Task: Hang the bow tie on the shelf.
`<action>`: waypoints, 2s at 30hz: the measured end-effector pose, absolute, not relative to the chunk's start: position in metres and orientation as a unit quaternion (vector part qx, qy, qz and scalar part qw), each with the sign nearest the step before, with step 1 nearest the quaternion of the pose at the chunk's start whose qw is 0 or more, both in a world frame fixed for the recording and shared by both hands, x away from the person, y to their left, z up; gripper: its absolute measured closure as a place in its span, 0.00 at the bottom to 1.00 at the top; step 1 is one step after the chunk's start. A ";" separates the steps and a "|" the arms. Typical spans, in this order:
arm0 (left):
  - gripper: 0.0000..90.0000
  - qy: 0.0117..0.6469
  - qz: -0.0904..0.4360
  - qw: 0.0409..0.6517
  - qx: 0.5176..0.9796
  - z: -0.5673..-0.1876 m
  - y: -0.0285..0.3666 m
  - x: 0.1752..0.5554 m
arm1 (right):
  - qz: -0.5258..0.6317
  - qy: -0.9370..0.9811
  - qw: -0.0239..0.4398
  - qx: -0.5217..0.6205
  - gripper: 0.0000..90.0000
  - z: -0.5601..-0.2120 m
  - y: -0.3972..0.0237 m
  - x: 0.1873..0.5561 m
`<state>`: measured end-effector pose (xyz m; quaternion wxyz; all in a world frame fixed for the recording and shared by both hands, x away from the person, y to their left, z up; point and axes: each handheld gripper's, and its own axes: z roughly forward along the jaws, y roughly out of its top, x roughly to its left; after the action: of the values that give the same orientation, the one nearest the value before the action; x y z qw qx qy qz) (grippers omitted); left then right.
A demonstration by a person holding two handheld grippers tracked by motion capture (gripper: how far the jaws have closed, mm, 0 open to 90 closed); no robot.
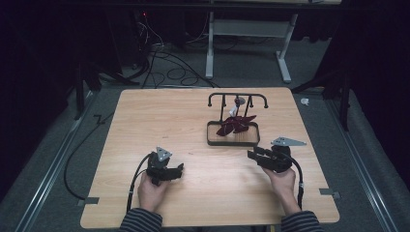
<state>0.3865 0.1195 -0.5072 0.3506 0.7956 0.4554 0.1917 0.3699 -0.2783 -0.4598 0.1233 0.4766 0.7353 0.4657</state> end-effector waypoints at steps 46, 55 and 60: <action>0.22 0.455 0.192 0.351 0.796 -0.507 0.120 0.386 | 0.442 0.767 0.102 0.454 0.67 -0.487 -0.241 0.365; 0.22 0.455 0.192 0.351 0.796 -0.507 0.120 0.386 | 0.437 0.774 0.103 0.447 0.67 -0.489 -0.234 0.365; 0.22 0.455 0.192 0.351 0.796 -0.507 0.120 0.386 | 0.433 0.779 0.105 0.442 0.66 -0.490 -0.230 0.364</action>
<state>0.3864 0.1195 -0.5072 0.3506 0.7956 0.4553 0.1917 0.3642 -0.2296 -0.4903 0.1050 0.4422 0.7787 0.4326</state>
